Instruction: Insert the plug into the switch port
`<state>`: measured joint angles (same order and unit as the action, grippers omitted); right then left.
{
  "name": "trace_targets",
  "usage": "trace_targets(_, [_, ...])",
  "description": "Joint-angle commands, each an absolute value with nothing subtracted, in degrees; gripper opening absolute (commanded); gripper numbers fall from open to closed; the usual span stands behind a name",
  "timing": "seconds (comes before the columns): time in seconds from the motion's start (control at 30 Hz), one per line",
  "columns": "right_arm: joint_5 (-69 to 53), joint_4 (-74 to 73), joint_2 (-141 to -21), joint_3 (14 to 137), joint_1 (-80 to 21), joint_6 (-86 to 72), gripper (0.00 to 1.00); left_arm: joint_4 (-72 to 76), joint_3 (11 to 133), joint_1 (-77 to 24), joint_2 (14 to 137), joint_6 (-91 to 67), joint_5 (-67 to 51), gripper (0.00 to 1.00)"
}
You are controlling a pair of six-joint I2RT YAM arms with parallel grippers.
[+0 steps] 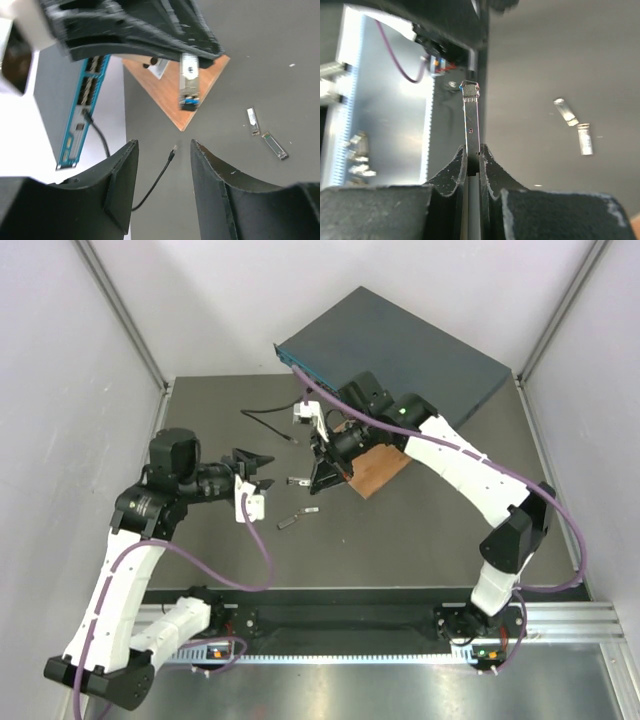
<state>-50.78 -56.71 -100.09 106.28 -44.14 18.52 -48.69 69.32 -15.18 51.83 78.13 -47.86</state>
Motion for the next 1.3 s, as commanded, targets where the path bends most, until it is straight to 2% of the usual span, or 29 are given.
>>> trace_targets(0.0, [-56.34, -53.62, -99.05, 107.14, -42.72, 10.03, 0.0, -52.47, 71.9, -17.74, 52.47, 85.6, -47.56, 0.51])
trace_targets(0.4, [-59.41, -49.57, -100.37, 105.64, -42.54, 3.69, 0.0, -47.99, 72.07, -24.87, 54.93, 79.64, -41.13, 0.51])
trace_targets(0.7, [-59.41, -49.31, -100.99, 104.85, -42.36, 2.37, 0.0, -45.88, 71.63, -27.33, 55.55, 78.58, -39.38, 0.44])
trace_targets(0.97, [-59.68, -48.69, -101.34, 104.59, -41.66, 1.23, 0.0, -45.44, 71.81, -28.65, 55.99, 78.14, -38.41, 0.36])
trace_targets(1.2, [-60.12, -48.43, -101.69, 104.77, -41.13, 0.53, 0.0, -45.44, 71.98, -29.18, 56.25, 77.17, -39.55, 0.25])
trace_targets(1.23, [-60.03, -48.34, -101.6, 104.85, -41.13, 0.53, 0.0, -45.44, 71.98, -29.35, 56.34, 77.08, -39.46, 0.18])
trace_targets(1.27, [-60.55, -47.9, -101.69, 104.85, -41.05, 0.35, 0.0, -45.44, 71.9, -29.7, 56.25, 76.56, -39.29, 0.15])
